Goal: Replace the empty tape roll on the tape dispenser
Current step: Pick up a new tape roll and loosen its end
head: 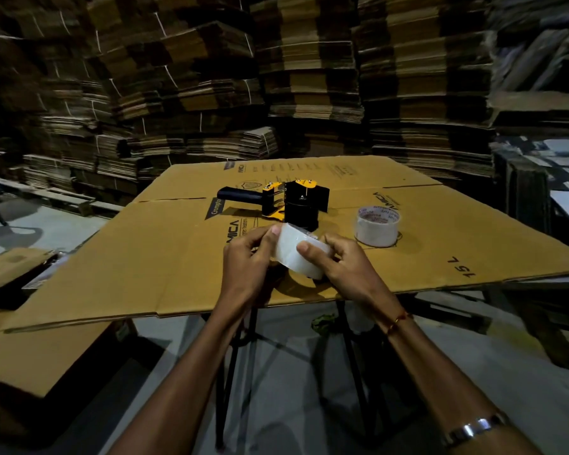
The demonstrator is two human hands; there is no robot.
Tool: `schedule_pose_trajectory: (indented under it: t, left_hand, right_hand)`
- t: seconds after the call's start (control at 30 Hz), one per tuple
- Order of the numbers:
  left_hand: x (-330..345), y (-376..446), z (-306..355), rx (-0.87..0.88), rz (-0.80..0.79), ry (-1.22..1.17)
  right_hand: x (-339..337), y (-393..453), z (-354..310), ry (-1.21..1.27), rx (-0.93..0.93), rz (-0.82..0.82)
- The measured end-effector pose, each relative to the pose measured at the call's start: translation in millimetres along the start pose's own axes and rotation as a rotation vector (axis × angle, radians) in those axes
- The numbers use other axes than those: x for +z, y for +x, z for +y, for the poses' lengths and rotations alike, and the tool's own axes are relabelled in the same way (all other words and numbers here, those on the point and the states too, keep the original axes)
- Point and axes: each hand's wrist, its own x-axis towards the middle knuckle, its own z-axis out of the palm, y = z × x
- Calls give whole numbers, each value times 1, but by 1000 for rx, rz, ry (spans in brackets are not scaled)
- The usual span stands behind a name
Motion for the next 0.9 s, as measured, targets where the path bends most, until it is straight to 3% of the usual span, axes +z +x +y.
schedule_pose_trajectory:
  t: [0.23,0.5,0.9]
  left_hand:
    - [-2,1,-2,-22,-20,-7]
    - [-2,3,-3,-70,-85,-31]
    - [-1,6,-8,-71,-66,13]
  right_hand:
    - [-4,5,3,7,-51,17]
    - [-11,12,1,74,18,-57]
    - [-16,22,6,-80,-64,-131]
